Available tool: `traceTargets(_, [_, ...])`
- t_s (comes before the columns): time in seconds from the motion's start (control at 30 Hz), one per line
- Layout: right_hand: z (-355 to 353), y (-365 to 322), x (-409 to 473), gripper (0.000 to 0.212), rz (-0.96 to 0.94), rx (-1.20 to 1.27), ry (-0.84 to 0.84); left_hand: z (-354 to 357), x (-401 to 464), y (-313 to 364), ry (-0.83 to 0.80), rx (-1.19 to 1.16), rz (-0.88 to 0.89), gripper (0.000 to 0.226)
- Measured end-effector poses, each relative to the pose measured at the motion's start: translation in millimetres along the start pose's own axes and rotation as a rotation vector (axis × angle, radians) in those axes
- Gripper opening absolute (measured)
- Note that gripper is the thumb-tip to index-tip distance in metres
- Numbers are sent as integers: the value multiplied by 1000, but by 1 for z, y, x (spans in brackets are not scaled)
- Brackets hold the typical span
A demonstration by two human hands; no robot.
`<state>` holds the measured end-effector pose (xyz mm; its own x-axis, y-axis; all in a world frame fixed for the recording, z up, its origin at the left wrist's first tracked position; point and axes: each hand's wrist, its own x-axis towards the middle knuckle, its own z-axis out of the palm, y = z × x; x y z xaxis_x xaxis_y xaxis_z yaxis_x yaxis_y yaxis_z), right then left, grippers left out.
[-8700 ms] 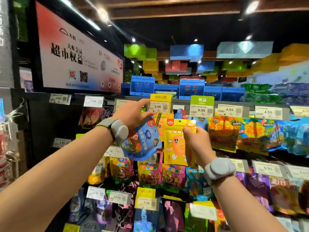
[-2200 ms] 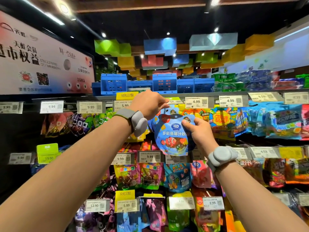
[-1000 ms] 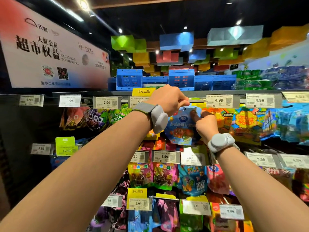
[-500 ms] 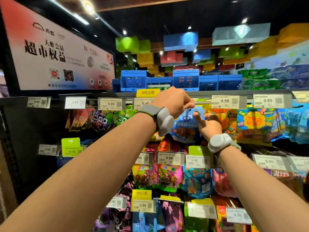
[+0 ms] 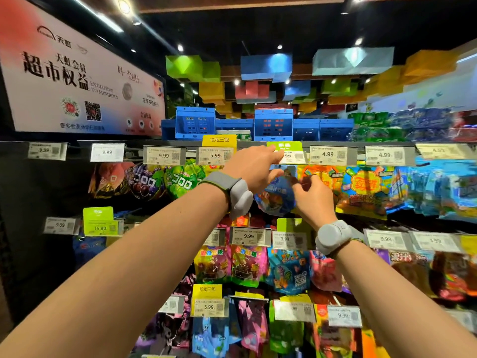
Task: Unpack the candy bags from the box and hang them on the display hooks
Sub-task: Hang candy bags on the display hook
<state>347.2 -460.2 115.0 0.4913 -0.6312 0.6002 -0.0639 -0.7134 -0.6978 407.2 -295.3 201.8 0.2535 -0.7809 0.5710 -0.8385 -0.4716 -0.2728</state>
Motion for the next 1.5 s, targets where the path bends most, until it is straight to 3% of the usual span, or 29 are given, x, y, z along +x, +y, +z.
traceTargets(0.2, [-8,5,-27,34,72,75,-11,22,-20,-5,35,8,19,58])
traceTargets(0.37, [-9,9,-44,30,103,192,3,34,-39,3,93,-77,27,71])
traceTargets(0.5, [-4,10,-60,26,111,253,19,38,-63,19,185,-301,-1,62])
traceTargets(0.7, [21,16,-100,25,168,362,-36,67,-107,37,201,-763,-333,42])
traceTargets(0.87, [54,33,-159,22,240,381,-170,104,-154,50,92,-976,-578,26])
traceTargets(1.0, [78,55,-211,23,342,366,-299,142,-199,56,39,-1061,-672,15])
traceTargets(1.4, [117,138,-349,31,678,250,-595,237,-322,94,-245,-1325,-1108,14])
traceTargets(1.5, [120,161,-380,31,778,233,-693,260,-355,105,-384,-1378,-1205,20])
